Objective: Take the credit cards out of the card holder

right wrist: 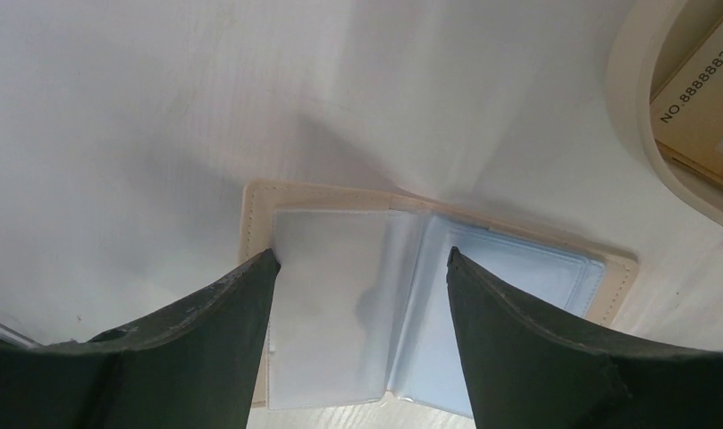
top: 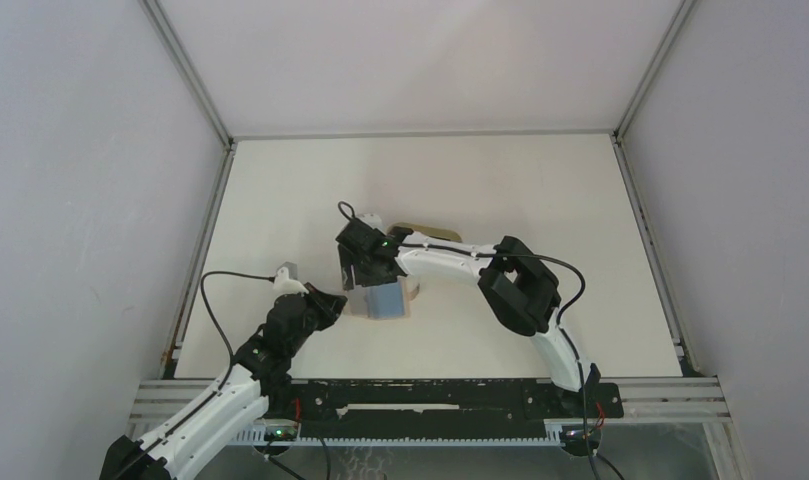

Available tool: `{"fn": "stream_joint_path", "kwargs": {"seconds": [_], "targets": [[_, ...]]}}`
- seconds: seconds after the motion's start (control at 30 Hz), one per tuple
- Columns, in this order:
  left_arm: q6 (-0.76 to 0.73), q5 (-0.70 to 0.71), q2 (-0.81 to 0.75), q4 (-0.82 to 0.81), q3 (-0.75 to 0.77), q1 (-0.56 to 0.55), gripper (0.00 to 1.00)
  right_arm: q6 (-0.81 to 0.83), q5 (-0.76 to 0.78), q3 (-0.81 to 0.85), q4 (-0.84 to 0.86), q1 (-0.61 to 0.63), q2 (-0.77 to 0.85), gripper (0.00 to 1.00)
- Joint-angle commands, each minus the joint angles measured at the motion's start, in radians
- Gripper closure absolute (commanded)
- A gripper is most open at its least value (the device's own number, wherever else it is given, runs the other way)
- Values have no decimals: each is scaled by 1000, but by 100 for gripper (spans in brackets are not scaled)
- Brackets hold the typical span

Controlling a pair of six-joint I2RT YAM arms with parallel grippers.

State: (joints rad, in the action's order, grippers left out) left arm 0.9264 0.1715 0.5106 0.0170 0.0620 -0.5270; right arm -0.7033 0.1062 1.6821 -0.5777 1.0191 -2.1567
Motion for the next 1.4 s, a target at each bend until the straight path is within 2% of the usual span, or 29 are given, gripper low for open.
{"fn": "stream_joint_path", "kwargs": {"seconds": [0.0,0.3,0.57,0.9,1.0,1.07,1.2,1.37], "targets": [[2,-10,-3,-69,37,6,100,50,15,30,-51,26,26,21],[1,-4,-2,-69,36,7,100,72,24,-145,-88,42,99,21],[-6,-9,2,-69,33,5,100,81,128,-255,-132,21,180,21],[-53,9,23,-102,-12,5,100,119,343,-254,-231,-44,243,21],[-57,-3,35,-122,-25,5,100,125,363,-263,-229,-52,284,20],[-59,-21,38,-151,-33,5,100,160,299,-291,-152,-53,340,20],[-74,-53,44,-195,-33,5,100,209,-8,-395,76,-68,459,20],[-93,-119,49,-240,-6,12,100,242,-208,-430,218,-67,522,21]]}}
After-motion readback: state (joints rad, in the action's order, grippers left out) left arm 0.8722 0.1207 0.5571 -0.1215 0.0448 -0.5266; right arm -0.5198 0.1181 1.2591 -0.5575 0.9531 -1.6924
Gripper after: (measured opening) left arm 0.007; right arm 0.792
